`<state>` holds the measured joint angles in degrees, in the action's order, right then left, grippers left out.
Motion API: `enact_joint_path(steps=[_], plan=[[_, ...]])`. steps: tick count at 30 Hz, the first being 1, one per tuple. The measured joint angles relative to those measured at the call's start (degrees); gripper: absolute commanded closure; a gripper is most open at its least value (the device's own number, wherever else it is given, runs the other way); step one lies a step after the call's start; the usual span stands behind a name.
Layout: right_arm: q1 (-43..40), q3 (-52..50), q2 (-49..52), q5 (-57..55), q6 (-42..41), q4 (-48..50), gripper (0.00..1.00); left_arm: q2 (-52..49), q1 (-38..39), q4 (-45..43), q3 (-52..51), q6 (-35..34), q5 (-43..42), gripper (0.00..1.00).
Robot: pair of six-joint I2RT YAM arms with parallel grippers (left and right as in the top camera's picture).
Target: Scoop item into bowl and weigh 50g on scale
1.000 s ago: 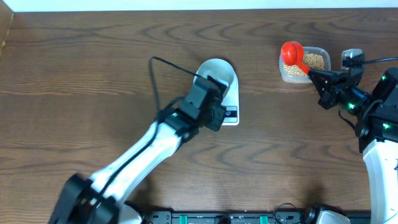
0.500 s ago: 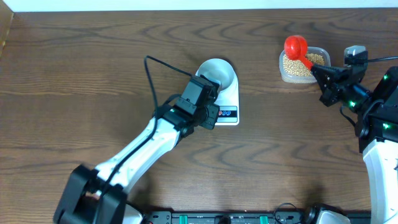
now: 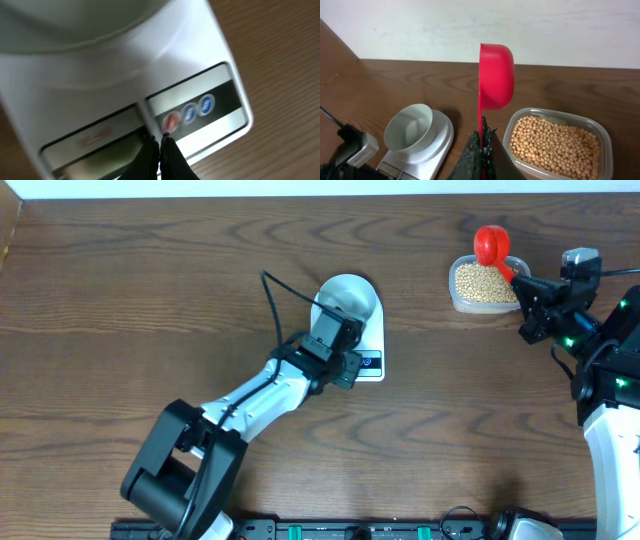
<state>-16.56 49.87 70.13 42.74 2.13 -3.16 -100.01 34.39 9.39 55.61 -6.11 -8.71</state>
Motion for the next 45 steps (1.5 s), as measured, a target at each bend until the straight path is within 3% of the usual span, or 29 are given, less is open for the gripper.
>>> enact_joint_path(steps=[45], plan=[[0.00,0.00,0.00,-0.66,-0.46,-0.04,0.99,-4.74,1.25,-7.04,0.02,0.48,0.04,0.92]])
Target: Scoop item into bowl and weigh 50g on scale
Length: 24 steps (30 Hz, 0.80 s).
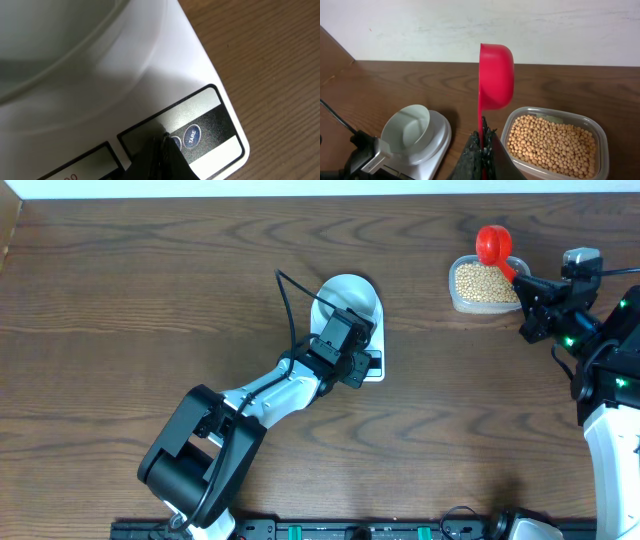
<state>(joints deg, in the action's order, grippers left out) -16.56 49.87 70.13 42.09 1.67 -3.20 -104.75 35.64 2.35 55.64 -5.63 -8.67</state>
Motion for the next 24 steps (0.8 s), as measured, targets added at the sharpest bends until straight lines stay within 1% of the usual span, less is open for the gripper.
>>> enact_joint_path(steps=[9,20,24], plan=[[0.00,0.00,0.00,-0.13,-0.20,-0.02,0.99,0.00,-0.07,1.64,0.39,-3.56,0.00,0.93],[0.00,0.00,0.00,-0.15,-0.20,-0.02,0.99,0.11,-0.11,2.84,0.70,-3.78,0.02,0.93],[0.00,0.00,0.00,-0.13,-0.20,-0.02,0.99,1.07,-0.11,4.63,0.68,-3.78,0.00,0.93]])
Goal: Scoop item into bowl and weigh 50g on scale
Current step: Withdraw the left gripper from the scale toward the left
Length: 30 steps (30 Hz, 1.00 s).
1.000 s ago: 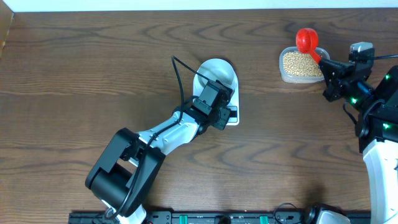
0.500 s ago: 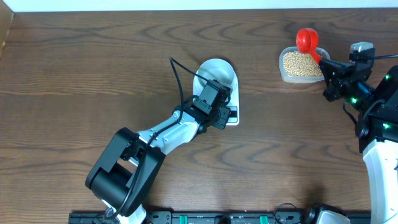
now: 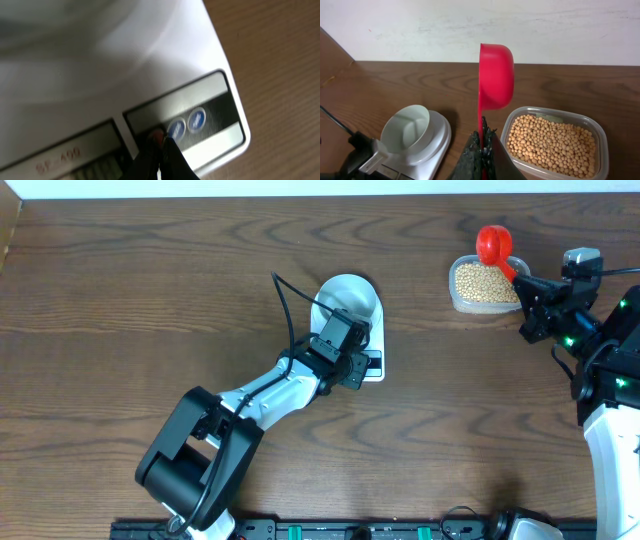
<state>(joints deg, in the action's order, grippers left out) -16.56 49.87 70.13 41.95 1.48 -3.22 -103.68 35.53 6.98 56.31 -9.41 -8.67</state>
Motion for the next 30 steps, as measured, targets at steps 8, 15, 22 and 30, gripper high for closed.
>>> enact_joint_path(steps=[8,15,22,30], plan=[[0.00,0.00,0.00,-0.02,0.00,0.00,0.99,11.93,0.00,5.38,-0.63,-0.02,0.02,0.93],[0.00,0.00,0.00,-0.04,0.00,0.24,0.99,19.74,-0.09,16.94,-0.63,2.43,0.46,0.93],[0.00,0.00,0.02,-0.07,-0.02,0.74,0.99,22.91,-3.34,26.49,-0.66,7.34,4.57,0.75],[0.00,0.00,0.04,-0.07,-0.02,2.12,0.99,23.12,-5.90,26.69,-0.66,8.44,6.05,0.01]])
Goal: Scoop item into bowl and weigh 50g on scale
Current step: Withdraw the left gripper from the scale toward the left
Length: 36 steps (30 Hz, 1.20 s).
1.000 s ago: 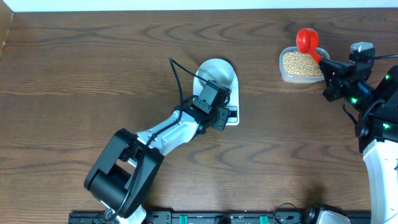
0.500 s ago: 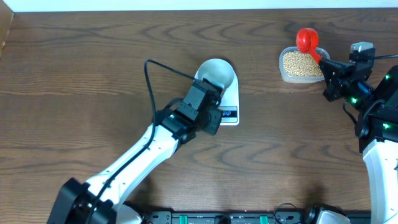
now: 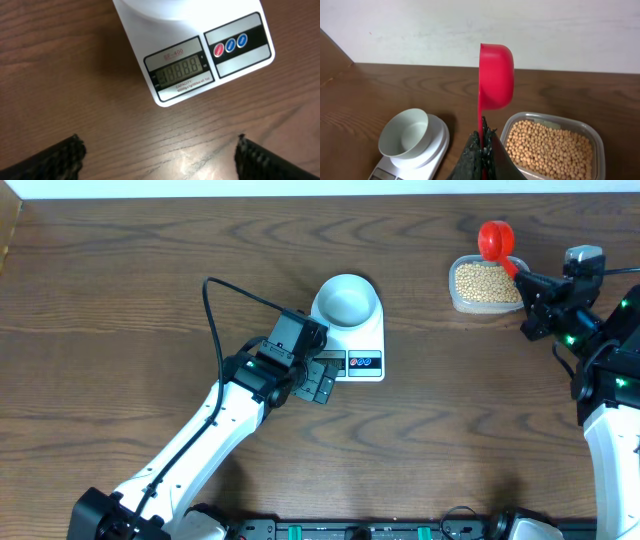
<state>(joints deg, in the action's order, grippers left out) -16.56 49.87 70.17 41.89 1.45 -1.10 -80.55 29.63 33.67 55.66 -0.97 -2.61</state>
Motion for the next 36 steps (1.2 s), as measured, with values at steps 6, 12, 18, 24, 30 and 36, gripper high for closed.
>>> enact_joint_path(steps=[6,12,18,24,30,36], plan=[[0.00,0.00,0.11,0.02,-0.02,0.74,0.99,0.00,0.00,-0.35,0.00,0.20,-0.02,0.01],[0.00,0.00,1.27,0.02,-0.20,2.05,0.99,0.00,0.00,1.79,0.00,8.72,-1.20,0.01],[0.00,0.00,3.52,0.02,-0.83,2.12,0.99,0.00,0.00,8.87,0.02,22.71,-4.46,0.01],[0.00,0.00,4.87,0.00,-1.01,2.73,0.99,0.00,-0.52,10.21,1.66,30.60,-9.05,0.01],[0.00,0.00,4.87,0.02,-1.03,3.76,0.99,0.00,-5.25,9.99,4.87,33.90,-15.98,0.01],[0.00,0.00,4.87,0.42,-3.13,3.93,0.99,0.00,-7.69,10.05,4.90,34.53,-19.19,0.01]])
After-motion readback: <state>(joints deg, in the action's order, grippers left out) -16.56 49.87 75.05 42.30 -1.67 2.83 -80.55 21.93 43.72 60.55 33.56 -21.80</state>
